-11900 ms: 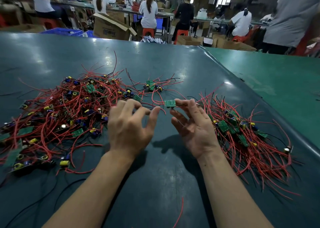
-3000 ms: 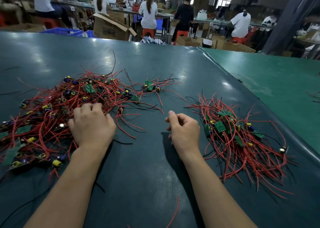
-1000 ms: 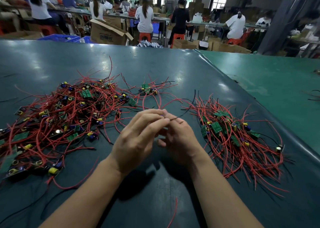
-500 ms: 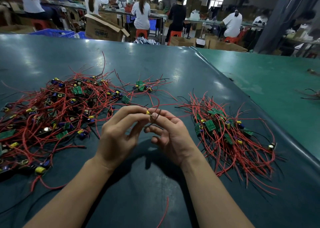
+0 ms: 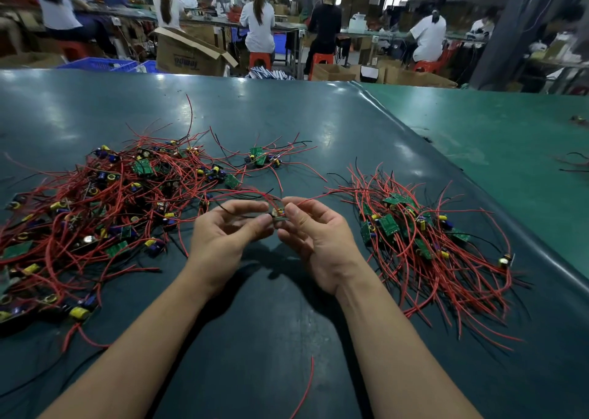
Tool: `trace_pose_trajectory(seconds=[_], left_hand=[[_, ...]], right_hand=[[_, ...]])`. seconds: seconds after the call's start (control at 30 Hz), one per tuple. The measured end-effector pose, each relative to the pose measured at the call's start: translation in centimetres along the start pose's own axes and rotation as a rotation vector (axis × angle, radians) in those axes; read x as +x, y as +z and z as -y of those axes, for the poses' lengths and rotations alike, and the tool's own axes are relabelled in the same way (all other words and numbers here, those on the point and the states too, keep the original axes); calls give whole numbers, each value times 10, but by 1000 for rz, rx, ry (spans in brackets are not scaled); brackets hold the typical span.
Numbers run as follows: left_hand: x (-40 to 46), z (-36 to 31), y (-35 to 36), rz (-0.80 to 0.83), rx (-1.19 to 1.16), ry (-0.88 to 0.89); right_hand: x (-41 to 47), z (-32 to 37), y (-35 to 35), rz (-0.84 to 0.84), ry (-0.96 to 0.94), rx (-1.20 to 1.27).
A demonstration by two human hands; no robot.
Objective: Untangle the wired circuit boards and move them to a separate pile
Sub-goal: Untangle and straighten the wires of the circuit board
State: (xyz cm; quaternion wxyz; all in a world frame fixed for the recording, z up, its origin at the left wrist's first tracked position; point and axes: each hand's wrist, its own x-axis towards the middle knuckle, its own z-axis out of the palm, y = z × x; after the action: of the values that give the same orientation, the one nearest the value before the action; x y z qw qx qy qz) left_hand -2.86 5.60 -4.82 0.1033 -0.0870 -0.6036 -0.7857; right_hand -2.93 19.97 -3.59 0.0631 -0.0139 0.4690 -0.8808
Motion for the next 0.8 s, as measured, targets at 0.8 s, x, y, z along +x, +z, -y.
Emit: trace_pose_trajectory(seconds=[0.8], left_hand=[[8, -5, -10, 67, -258, -209]], right_hand=[[5, -2, 8, -128, -70, -154]])
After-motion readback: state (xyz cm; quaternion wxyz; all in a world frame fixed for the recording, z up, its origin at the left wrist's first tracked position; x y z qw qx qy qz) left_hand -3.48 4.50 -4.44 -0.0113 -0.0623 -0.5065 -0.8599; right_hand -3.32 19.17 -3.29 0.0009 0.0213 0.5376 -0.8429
